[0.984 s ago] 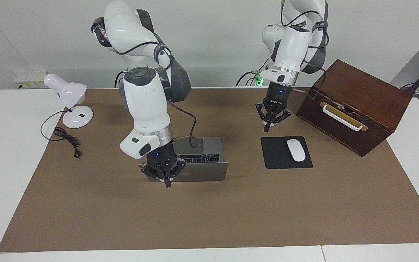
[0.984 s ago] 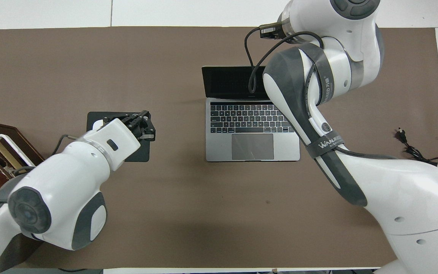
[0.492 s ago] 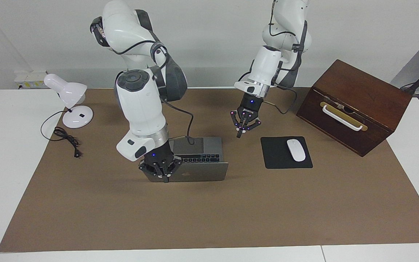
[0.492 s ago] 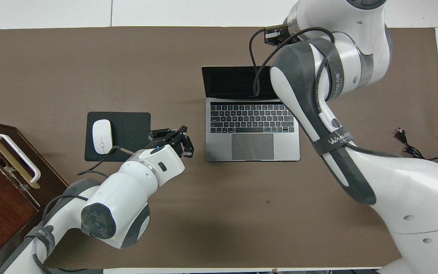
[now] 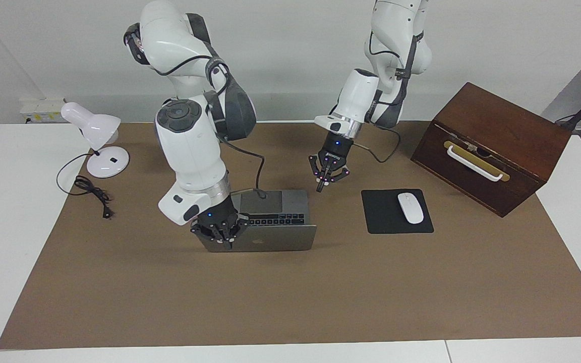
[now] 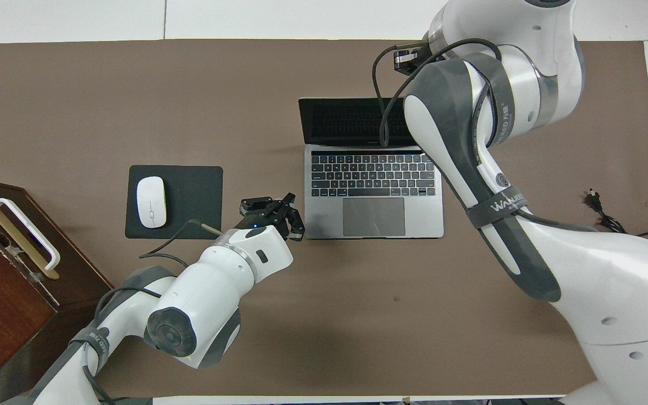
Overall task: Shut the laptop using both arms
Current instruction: 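Press the left gripper against the laptop base edge nearest the robot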
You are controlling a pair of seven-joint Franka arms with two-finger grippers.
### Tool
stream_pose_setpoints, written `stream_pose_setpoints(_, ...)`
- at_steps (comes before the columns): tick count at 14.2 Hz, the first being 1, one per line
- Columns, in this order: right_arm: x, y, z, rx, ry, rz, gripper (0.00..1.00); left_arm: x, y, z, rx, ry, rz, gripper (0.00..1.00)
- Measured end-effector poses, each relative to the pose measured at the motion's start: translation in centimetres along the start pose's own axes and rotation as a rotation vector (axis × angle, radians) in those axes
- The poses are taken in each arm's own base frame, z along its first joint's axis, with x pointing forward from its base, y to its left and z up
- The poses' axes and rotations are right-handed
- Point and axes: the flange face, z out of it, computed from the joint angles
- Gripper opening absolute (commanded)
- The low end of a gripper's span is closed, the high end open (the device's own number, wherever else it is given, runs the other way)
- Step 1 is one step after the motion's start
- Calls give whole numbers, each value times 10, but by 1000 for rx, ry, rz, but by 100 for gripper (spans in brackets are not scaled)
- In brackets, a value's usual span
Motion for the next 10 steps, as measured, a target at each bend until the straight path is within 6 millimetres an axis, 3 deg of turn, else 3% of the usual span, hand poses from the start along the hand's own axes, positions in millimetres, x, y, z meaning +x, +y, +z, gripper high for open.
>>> stream_pose_setpoints(5, -8, -2, 5, 35, -73, 15, 0, -30, 13, 34, -13, 2, 28, 0)
stream_pose_setpoints(10, -11, -3, 12, 44, -107, 20, 0, -48, 22, 51, -22, -10, 48, 0)
